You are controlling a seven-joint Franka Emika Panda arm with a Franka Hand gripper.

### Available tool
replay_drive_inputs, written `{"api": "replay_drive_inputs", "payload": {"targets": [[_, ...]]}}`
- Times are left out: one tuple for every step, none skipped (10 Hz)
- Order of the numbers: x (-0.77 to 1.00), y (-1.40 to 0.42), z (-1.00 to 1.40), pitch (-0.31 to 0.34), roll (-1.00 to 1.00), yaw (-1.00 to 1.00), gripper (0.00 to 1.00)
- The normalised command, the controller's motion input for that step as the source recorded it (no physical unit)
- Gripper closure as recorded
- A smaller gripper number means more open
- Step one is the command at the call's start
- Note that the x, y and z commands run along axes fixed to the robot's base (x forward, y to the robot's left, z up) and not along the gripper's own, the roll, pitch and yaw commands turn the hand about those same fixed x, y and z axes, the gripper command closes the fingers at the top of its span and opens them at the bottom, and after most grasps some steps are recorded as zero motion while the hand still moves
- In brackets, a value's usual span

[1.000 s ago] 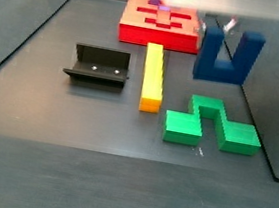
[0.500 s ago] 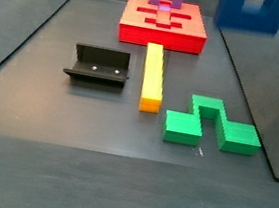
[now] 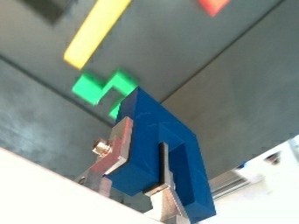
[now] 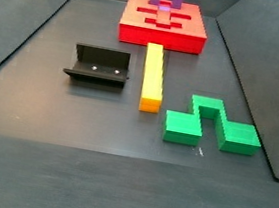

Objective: Pick up the blue object. Move up. Move to above the board. Insert the blue object.
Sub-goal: Move to above the board, then insert the blue object.

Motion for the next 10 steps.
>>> {"api": "replay_drive_inputs", "payload": {"targets": [[0.44, -1.40, 0.22, 0.103, 0.09, -0.03, 1.00], [0.47, -1.40, 0.22, 0.138, -0.01, -0.01, 1.00], [0.48, -1.40, 0.23, 0.159, 0.01, -0.01, 1.00], [0.49, -1.40, 0.23, 0.167, 0.03, 0.00, 1.00], [0.53, -1.40, 0.24, 0.164, 0.01, 0.00, 1.00], [0.57, -1.40, 0.24, 0.155, 0.02, 0.01, 1.00], [0.29, -0.62, 0.12, 0.150, 0.04, 0.01, 1.00], [0.17, -0.26, 0.06, 0.142, 0.05, 0.01, 1.00], [0.00, 0.00, -0.05, 0.000, 0.00, 0.00, 1.00], [0.49, 0.08, -0.25, 0.000, 0.00, -0.03, 1.00]]}}
